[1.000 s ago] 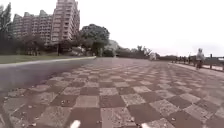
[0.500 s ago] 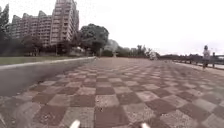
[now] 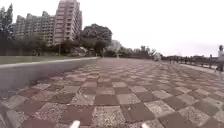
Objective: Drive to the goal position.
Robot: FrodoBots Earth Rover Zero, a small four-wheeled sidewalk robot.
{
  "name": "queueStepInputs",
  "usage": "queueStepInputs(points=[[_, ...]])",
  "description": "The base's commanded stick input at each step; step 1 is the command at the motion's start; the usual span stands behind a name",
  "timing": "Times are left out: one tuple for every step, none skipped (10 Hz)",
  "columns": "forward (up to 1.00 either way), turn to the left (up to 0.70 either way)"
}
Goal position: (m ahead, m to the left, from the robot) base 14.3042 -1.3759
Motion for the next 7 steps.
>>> queueStepInputs(points=[[0.70,0.00],[0.70,0.00],[0.70,0.00],[0.70,0.00],[0.70,0.00],[0.70,0.00],[0.70,0.00]])
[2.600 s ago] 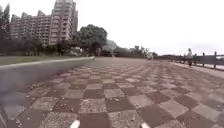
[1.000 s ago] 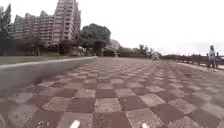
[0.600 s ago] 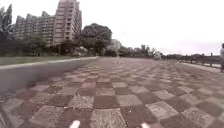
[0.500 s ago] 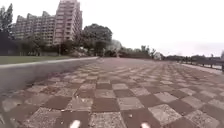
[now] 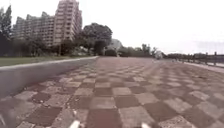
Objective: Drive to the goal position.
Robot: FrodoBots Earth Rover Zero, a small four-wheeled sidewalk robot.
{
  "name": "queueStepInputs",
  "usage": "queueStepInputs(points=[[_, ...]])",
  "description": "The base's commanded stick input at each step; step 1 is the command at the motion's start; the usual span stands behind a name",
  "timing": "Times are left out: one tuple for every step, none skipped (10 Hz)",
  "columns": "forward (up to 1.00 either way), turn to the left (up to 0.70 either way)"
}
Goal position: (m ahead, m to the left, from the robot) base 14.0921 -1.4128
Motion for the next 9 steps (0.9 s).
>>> queueStepInputs(points=[[0.70,0.00],[0.70,0.00],[0.70,0.00],[0.70,0.00],[0.70,0.00],[0.70,0.00],[0.70,0.00],[0.70,0.00],[0.70,0.00]])
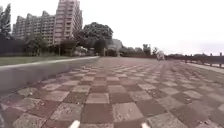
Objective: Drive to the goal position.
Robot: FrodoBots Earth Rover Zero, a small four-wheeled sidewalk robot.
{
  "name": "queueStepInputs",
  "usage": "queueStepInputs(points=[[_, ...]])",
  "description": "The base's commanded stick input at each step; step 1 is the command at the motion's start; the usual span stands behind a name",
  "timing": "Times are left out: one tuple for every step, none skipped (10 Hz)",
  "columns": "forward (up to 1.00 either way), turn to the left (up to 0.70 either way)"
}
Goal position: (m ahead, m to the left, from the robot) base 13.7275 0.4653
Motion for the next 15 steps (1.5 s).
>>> queueStepInputs(points=[[0.70,0.00],[0.70,0.00],[0.70,0.00],[0.70,0.00],[0.70,0.00],[0.70,0.00],[0.70,0.00],[0.70,0.00],[0.70,0.00],[0.70,0.00],[0.70,0.00],[0.70,0.00],[0.70,0.00],[0.70,0.00],[0.70,0.00]])
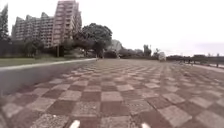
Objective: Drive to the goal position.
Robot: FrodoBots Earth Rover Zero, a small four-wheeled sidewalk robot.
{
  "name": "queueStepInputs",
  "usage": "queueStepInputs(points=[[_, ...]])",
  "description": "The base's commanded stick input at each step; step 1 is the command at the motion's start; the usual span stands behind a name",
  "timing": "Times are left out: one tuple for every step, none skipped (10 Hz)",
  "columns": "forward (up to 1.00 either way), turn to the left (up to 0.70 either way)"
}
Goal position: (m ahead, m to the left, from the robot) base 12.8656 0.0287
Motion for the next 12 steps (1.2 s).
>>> queueStepInputs(points=[[0.70,0.00],[0.70,0.00],[0.70,0.00],[0.70,0.00],[0.70,0.00],[0.70,0.00],[0.70,0.00],[0.70,0.00],[0.70,0.00],[0.70,0.00],[0.70,0.00],[0.70,0.00]])
